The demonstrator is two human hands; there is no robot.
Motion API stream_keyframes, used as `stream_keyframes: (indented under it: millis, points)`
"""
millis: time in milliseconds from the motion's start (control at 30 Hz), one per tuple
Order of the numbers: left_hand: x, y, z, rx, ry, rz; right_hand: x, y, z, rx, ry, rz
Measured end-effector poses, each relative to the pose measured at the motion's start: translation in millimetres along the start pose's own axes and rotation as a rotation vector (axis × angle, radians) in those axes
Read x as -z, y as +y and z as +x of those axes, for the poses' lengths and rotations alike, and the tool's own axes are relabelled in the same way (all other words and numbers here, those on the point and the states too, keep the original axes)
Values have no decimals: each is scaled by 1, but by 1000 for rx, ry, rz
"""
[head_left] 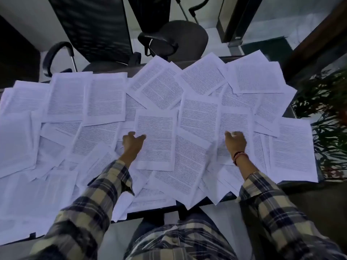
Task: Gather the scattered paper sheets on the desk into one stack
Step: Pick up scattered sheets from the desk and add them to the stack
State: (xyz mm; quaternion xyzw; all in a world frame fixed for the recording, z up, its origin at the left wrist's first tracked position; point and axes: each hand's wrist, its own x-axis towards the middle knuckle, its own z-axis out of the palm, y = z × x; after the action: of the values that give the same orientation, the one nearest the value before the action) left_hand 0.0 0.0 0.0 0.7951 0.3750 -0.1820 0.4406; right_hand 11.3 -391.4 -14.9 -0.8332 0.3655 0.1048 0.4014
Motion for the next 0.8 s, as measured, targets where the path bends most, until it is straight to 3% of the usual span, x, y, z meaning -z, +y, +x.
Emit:
stream_keyframes:
  millis: [100, 300, 400, 533, 800]
  points:
    - [6, -2, 15, 65, 26, 185, 20, 8, 28, -141, 52, -158]
    - [-10, -13, 31, 89, 6, 305, 30, 34, 62, -327, -45, -359]
    - [-26, -12, 31, 59, 25, 292, 22, 34, 63, -301, -17, -381]
    - [-50, -8, 21, 13, -34, 261, 7, 23, 51, -225, -98, -404]
    - [-85, -14, -15, -193, -208, 295, -32, 15, 7, -48, -144, -154]
